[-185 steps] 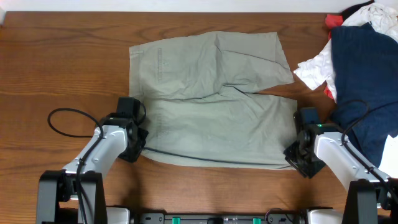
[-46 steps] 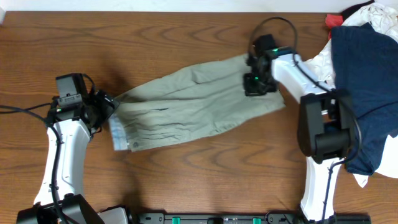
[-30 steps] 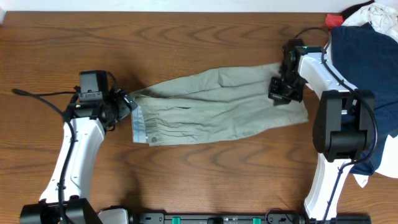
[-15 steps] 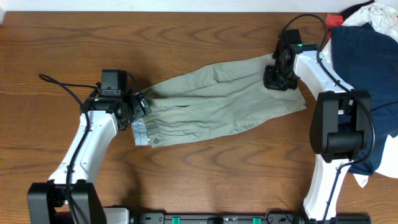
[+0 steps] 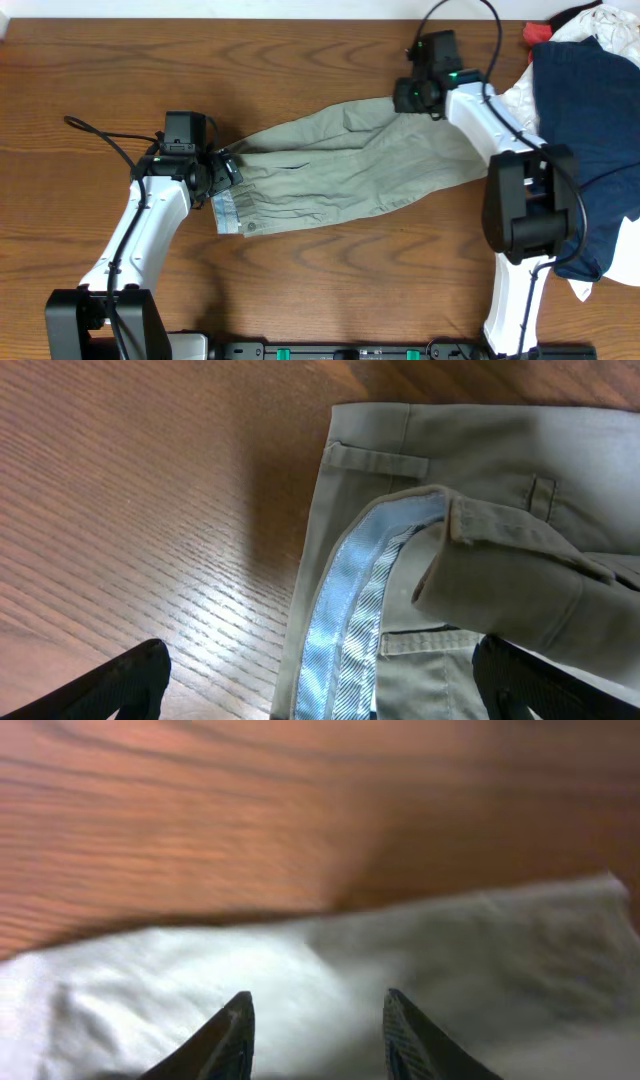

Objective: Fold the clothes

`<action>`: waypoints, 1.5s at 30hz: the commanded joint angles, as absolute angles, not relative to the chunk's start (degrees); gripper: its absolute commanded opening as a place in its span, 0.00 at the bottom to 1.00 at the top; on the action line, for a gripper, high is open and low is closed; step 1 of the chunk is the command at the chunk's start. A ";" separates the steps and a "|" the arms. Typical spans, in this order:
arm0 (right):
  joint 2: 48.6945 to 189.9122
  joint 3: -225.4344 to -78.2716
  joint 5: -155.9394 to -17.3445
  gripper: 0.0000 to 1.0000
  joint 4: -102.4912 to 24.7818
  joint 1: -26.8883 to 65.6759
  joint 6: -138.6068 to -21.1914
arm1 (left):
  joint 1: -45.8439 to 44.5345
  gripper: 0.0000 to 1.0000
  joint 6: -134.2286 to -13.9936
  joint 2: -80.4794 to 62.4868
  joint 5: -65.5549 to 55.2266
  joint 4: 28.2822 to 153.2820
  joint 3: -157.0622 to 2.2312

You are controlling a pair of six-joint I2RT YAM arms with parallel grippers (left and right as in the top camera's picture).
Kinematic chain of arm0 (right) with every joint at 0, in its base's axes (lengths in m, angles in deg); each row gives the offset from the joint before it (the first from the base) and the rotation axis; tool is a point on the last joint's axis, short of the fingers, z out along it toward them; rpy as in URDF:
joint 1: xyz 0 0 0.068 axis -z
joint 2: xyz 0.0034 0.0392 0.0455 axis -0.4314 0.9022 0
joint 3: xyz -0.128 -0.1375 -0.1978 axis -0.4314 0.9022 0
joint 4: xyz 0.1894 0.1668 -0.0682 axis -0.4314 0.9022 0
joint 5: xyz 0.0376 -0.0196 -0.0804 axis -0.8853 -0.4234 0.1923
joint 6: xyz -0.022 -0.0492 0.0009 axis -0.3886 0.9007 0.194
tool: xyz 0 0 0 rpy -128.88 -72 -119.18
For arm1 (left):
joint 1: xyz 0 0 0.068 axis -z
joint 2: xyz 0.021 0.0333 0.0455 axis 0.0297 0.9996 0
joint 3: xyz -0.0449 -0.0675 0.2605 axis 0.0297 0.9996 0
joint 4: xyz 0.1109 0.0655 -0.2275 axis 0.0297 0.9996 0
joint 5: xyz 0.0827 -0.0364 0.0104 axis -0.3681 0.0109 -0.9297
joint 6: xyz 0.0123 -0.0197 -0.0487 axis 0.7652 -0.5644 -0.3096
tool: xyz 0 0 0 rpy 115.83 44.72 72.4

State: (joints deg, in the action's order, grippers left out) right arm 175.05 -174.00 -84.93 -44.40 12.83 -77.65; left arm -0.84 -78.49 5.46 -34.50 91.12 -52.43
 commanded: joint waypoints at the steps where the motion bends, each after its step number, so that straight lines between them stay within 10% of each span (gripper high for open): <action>1: 176.51 -174.94 -81.76 0.41 -45.18 11.62 -77.12 | -0.69 0.98 -77.95 5.83 -35.37 91.25 -53.15; 17: 164.45 -179.88 -82.70 0.92 -29.03 16.96 -81.23 | -0.69 0.98 -78.01 5.83 -35.37 91.25 -53.15; 45: 172.43 -179.32 -75.40 0.98 -21.45 18.77 -100.25 | -0.71 0.98 -79.06 5.83 -35.39 91.03 -53.15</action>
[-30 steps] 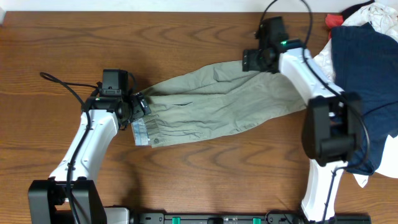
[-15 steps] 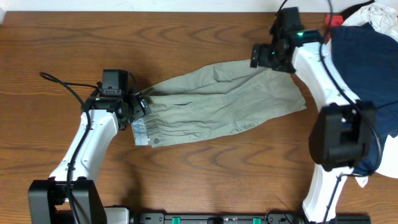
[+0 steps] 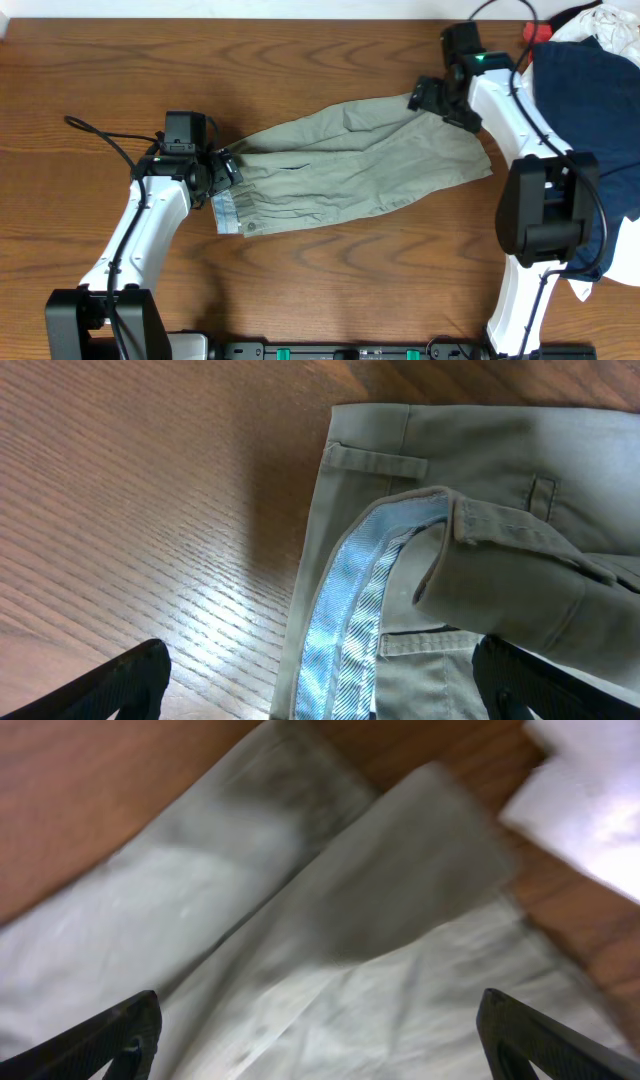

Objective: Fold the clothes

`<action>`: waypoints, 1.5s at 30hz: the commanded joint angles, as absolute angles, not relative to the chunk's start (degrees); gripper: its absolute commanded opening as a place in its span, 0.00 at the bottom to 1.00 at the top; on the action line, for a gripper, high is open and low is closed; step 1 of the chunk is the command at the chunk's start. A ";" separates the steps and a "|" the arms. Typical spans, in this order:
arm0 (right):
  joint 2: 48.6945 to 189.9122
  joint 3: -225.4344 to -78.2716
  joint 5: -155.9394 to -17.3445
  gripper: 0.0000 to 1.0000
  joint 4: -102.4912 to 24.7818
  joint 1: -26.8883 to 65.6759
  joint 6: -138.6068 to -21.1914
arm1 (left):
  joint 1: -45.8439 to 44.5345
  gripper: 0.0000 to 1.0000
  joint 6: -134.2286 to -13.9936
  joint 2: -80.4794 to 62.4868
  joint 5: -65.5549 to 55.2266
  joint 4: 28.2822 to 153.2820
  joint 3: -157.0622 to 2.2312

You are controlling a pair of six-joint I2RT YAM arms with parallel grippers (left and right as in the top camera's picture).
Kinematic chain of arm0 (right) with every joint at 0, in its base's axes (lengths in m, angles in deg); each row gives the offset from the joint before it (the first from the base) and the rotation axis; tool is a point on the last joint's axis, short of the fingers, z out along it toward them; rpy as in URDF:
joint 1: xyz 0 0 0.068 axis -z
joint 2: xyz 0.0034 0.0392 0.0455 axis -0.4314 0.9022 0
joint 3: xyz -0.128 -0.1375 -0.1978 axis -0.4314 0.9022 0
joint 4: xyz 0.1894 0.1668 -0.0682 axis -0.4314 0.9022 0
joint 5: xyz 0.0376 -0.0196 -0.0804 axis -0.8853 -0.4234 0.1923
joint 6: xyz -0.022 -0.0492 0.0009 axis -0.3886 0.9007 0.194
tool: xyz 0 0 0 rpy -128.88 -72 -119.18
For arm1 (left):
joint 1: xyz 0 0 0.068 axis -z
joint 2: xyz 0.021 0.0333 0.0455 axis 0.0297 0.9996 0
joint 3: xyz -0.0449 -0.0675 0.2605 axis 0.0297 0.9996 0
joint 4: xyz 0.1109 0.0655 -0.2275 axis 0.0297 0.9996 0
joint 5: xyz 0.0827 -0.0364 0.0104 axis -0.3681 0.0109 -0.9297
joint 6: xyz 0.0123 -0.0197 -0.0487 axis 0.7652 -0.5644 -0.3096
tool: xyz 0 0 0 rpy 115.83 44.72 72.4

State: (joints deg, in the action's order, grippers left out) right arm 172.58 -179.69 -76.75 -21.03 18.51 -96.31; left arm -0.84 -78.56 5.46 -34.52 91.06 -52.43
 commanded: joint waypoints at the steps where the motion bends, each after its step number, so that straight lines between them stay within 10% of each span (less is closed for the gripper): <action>1: 172.43 -179.32 -75.37 0.98 -21.75 18.75 -100.23 | -0.71 0.98 -79.06 5.83 -35.39 91.01 -53.15; 12: 176.27 -179.29 -79.09 0.82 -23.02 18.31 -100.18 | -0.71 0.98 -79.06 5.83 -35.39 90.55 -53.15; 25: 176.43 -179.34 -80.16 0.01 -25.88 18.44 -95.00 | -0.71 0.98 -79.06 5.83 -35.39 89.96 -53.15; 39: 178.96 -179.64 -83.94 0.02 -42.08 17.33 -94.67 | -0.71 0.98 -79.06 5.83 -35.39 89.94 -53.15; 41: 180.86 -179.64 -83.96 0.15 -43.70 16.76 -94.67 | -0.71 0.98 -79.04 5.83 -35.39 89.96 -53.15; 45: 183.03 -179.64 -84.20 0.75 -46.49 16.43 -94.61 | -0.71 0.98 -79.04 5.86 -35.41 89.92 -53.15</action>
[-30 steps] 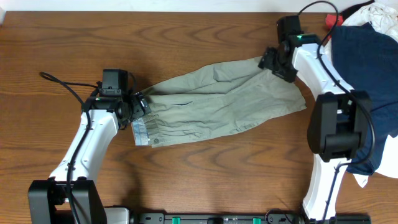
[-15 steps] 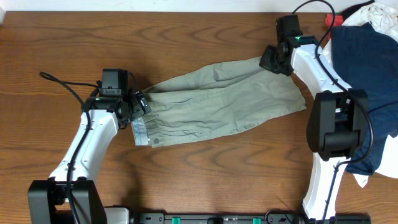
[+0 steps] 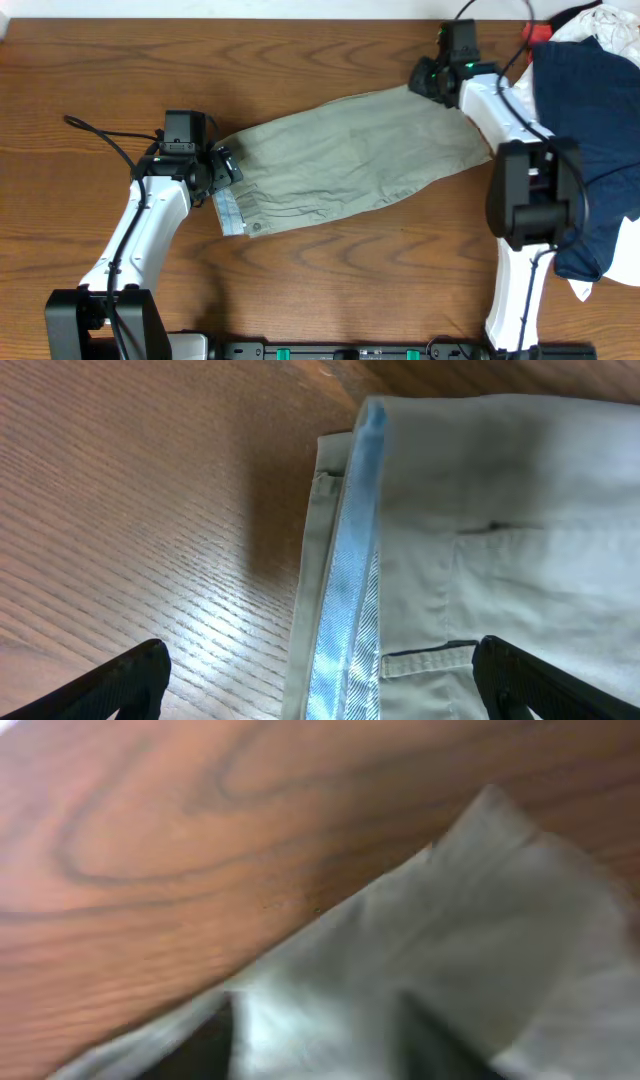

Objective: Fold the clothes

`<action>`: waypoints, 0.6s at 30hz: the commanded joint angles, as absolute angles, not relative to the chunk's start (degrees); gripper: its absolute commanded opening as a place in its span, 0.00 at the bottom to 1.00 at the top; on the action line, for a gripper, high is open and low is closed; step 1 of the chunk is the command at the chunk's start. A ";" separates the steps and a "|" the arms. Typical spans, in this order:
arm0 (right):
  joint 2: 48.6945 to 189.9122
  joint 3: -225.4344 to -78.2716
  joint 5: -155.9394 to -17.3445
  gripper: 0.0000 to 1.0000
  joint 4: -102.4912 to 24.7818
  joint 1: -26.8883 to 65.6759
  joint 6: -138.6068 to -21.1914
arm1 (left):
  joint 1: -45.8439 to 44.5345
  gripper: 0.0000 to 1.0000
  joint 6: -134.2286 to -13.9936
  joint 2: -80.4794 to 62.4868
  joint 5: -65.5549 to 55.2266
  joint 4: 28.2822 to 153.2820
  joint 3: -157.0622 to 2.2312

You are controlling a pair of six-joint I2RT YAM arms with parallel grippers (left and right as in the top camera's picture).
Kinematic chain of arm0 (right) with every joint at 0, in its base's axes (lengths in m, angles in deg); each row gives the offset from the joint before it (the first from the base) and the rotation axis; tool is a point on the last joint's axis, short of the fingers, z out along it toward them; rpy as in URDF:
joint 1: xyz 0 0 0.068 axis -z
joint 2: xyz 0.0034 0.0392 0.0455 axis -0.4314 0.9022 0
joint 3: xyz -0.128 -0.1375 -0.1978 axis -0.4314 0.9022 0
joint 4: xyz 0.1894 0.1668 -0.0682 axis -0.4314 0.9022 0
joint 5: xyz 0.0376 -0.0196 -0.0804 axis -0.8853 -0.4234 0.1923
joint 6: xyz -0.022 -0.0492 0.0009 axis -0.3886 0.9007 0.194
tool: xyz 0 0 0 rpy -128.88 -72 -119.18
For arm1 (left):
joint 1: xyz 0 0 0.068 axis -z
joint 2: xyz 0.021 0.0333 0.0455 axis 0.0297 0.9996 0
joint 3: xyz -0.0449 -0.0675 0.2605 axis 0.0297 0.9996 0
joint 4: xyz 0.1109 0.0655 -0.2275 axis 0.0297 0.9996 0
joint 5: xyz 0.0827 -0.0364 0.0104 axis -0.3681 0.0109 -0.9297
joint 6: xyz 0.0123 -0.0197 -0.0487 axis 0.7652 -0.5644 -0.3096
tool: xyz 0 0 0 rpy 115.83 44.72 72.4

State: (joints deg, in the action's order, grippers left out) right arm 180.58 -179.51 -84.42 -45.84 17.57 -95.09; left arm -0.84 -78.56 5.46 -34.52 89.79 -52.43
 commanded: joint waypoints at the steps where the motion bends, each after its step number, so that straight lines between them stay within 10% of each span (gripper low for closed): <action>1: 182.96 -179.67 -84.47 0.80 -46.73 16.43 -94.32 | -0.71 0.98 -79.02 5.83 -35.41 89.90 -53.15; 7: 177.06 -179.67 -85.10 0.99 -45.82 17.04 -88.36 | -0.71 0.98 -79.02 5.86 -35.41 89.07 -53.15; 18: 167.66 -179.64 -85.36 0.99 -34.19 17.15 -73.69 | -0.82 0.98 -68.07 10.84 -26.12 87.25 -52.08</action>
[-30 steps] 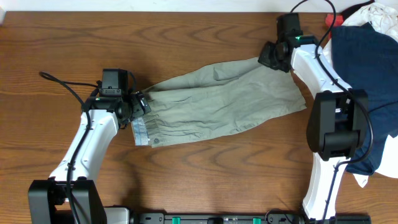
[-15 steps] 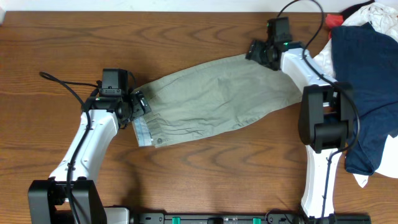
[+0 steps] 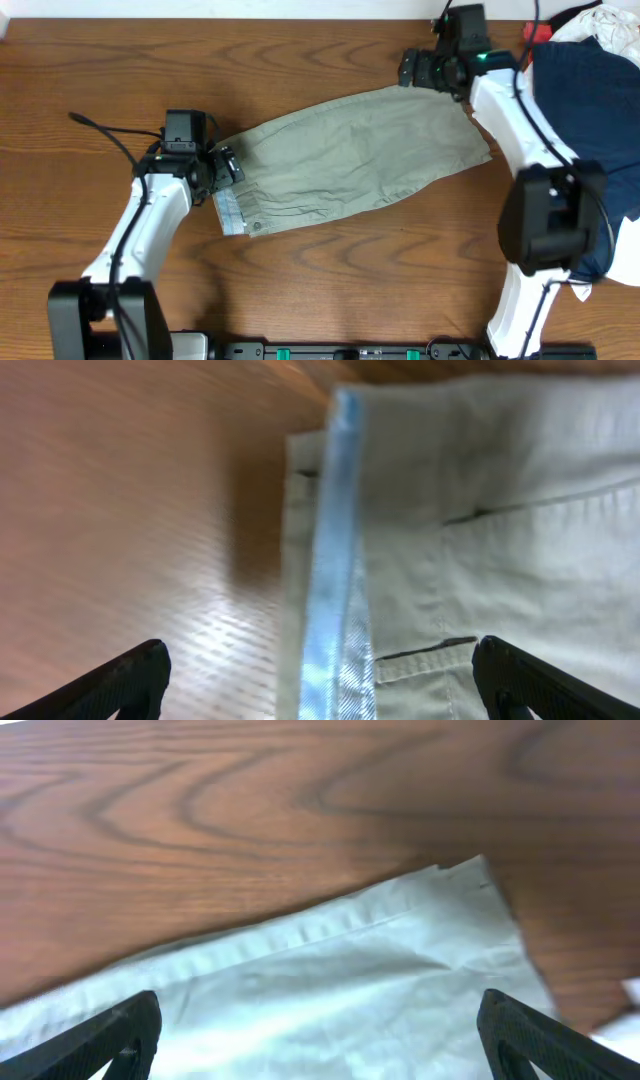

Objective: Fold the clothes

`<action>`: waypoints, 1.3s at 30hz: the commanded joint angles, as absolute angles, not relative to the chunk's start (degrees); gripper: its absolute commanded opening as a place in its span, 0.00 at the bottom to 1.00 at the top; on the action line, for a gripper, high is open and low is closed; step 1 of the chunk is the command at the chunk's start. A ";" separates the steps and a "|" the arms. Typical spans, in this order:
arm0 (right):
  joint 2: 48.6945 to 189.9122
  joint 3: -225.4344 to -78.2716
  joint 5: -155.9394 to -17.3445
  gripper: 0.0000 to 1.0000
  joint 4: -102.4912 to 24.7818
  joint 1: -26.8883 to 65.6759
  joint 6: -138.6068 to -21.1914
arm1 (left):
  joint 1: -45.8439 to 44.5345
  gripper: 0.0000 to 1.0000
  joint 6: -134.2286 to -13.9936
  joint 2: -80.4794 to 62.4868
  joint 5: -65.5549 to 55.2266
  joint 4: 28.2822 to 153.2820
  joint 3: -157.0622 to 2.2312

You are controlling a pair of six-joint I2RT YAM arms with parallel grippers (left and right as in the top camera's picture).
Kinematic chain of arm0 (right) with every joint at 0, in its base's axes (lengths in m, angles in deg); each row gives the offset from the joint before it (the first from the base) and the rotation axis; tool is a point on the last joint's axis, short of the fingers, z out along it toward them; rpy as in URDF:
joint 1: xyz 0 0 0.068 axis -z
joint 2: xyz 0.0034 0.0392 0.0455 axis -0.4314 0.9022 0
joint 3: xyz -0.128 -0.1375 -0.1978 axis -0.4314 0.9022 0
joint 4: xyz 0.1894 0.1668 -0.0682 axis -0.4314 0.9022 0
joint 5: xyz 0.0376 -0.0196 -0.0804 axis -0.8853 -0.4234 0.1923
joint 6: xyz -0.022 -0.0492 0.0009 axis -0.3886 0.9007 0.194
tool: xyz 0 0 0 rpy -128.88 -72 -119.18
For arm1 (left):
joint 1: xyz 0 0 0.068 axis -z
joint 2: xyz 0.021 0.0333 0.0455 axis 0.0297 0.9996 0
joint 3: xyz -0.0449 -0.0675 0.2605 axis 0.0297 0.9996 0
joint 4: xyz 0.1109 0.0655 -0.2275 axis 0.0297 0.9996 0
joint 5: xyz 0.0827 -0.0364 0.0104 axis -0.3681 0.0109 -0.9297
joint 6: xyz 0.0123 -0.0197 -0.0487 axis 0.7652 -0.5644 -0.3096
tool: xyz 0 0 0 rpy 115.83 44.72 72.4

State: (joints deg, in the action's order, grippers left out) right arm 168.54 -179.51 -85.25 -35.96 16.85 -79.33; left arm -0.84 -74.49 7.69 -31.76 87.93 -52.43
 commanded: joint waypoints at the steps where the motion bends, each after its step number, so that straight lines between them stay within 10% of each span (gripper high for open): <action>1: 167.66 -179.67 -85.30 0.99 -33.29 17.20 -73.56 | -0.84 0.97 -66.78 11.82 -24.64 86.62 -52.08; 22: 167.68 -179.64 -85.28 0.99 -29.16 17.68 -71.92 | -1.58 0.98 -65.14 19.04 -13.16 86.79 -50.44; 36: 167.68 -179.64 -86.02 0.94 -28.33 17.22 -72.14 | -0.64 0.11 -67.13 19.06 -12.90 82.01 -47.95; 39: 167.68 -179.64 -86.70 0.92 -28.46 17.18 -72.21 | -1.12 0.06 -67.96 18.86 -12.51 81.77 -48.65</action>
State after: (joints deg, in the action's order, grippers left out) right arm 167.31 -179.53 -85.63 -28.53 17.35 -72.95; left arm -0.95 -67.02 18.31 -13.40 81.72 -48.91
